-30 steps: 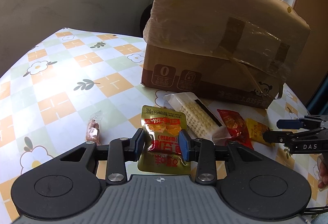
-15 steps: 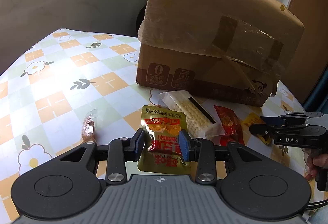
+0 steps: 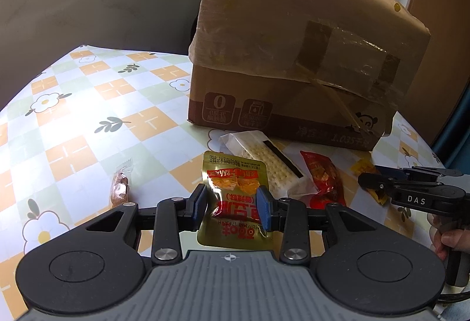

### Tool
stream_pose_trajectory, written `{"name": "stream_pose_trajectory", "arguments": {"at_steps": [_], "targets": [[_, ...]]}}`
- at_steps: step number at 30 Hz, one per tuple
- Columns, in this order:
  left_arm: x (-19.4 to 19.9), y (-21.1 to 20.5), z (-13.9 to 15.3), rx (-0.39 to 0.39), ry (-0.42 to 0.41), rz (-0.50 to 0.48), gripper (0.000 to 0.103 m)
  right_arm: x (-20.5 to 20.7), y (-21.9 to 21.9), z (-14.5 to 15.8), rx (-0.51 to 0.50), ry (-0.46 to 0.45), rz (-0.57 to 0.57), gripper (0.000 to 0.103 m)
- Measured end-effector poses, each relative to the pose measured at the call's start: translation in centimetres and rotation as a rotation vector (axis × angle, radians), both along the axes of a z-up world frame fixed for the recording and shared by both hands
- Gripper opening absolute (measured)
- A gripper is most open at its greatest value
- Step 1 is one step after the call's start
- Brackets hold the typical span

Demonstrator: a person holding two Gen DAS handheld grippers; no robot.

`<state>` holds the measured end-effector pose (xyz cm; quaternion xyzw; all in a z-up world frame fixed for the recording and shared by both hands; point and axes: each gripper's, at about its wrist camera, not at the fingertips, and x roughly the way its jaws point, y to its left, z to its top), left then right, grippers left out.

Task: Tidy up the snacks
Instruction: 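Lift the gold-red packet and small orange packet up toward the lined box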

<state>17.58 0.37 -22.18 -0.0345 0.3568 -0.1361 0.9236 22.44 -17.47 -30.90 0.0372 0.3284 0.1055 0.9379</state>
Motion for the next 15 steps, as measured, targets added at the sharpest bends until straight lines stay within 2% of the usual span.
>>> {"name": "stream_pose_trajectory", "arguments": {"at_steps": [3,9,12,15], "targets": [[0.0,0.1,0.5,-0.001,-0.017,0.004,0.039,-0.5,-0.5,0.5,0.016,0.008,-0.023,0.029],[0.0,0.6,2.9,-0.008,-0.093,0.006,0.039,-2.2,-2.4,2.5,0.053,-0.040,-0.077,0.029],[-0.1,1.1,4.9,-0.023,-0.148,0.018,0.039,-3.1,-3.8,4.2,0.065,-0.088,-0.120,0.029],[-0.1,1.9,7.3,-0.070,-0.205,0.031,0.039,-3.9,-5.1,6.3,0.073,-0.146,-0.155,0.029]]}}
